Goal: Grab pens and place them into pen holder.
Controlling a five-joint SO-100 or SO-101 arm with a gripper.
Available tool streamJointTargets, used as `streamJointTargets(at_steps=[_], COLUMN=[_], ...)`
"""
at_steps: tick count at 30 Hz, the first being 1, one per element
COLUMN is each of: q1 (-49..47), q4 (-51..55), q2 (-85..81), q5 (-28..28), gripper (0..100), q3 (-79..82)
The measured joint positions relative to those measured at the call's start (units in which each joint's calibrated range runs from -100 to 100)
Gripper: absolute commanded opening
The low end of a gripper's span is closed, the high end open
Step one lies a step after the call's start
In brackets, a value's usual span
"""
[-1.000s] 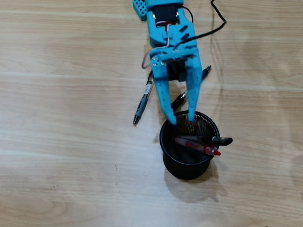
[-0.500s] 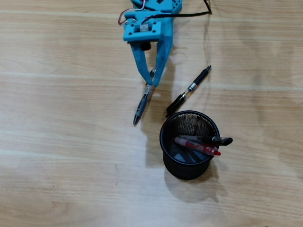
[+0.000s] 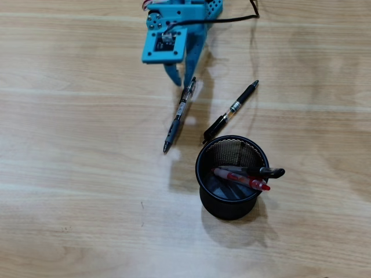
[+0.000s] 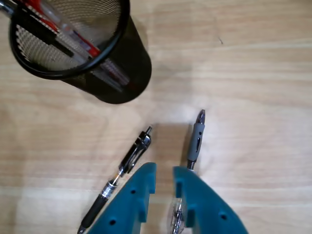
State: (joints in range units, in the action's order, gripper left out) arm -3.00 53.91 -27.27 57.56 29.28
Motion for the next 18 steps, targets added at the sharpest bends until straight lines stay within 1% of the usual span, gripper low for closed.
streamJointTargets(at_steps=[3, 18], q1=[0.38, 1.43], q4=[0.26, 0.35], q2=[3.23, 15.46], q5=[0.0, 0.05], gripper=[17, 17], q3=[0.0, 4.53])
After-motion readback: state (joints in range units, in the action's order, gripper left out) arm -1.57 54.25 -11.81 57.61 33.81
